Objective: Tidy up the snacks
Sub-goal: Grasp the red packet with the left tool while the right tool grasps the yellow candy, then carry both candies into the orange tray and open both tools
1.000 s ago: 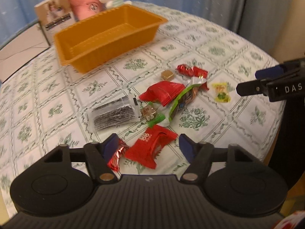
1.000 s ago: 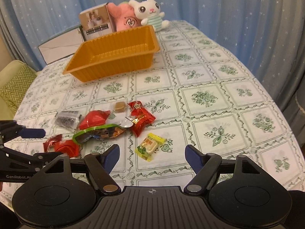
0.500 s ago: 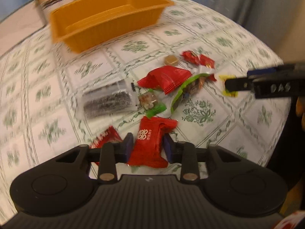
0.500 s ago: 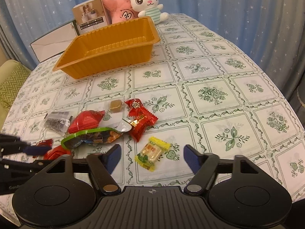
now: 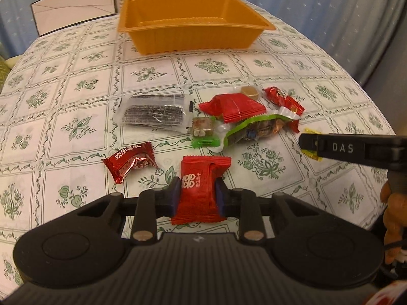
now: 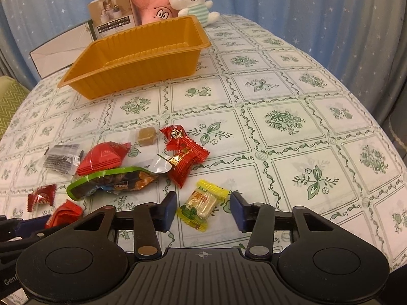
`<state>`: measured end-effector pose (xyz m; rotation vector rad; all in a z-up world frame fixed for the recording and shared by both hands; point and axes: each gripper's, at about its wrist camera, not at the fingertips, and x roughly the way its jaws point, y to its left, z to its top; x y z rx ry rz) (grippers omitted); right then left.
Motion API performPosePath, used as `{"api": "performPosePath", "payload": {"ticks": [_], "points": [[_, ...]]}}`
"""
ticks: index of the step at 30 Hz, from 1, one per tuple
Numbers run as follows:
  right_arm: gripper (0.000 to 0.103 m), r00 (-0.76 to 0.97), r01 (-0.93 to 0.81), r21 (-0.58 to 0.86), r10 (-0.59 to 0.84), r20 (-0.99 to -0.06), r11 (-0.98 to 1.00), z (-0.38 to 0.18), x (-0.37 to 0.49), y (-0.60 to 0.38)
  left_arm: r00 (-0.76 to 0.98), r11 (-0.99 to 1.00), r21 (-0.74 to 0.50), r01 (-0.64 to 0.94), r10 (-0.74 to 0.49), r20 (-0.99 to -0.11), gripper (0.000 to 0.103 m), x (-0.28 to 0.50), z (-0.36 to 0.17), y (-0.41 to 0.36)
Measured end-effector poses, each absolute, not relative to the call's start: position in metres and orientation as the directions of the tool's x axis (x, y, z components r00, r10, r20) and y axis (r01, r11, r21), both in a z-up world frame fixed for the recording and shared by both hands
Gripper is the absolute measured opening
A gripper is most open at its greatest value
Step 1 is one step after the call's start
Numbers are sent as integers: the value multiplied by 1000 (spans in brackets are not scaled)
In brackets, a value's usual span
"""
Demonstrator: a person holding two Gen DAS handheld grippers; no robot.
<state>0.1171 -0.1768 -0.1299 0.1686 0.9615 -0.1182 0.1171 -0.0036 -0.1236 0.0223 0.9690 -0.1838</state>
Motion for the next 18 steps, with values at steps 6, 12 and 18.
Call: {"api": "performPosePath", "payload": {"ticks": [6,12,18], "points": [[27,571,144,87,-11,-821,986,-129,115,-176,550,984,-64,165,-146,-822,26,118,-123,-3],[27,570,131,87,-3,-821,988,-129,113,-176,546,980,-57,189,-153,-824,26,121,-123,-5],[25,572,125,94,6,-820,988,-127,111,-177,539,978,-47,205,-153,-828,27,123,-125,-6]]}}
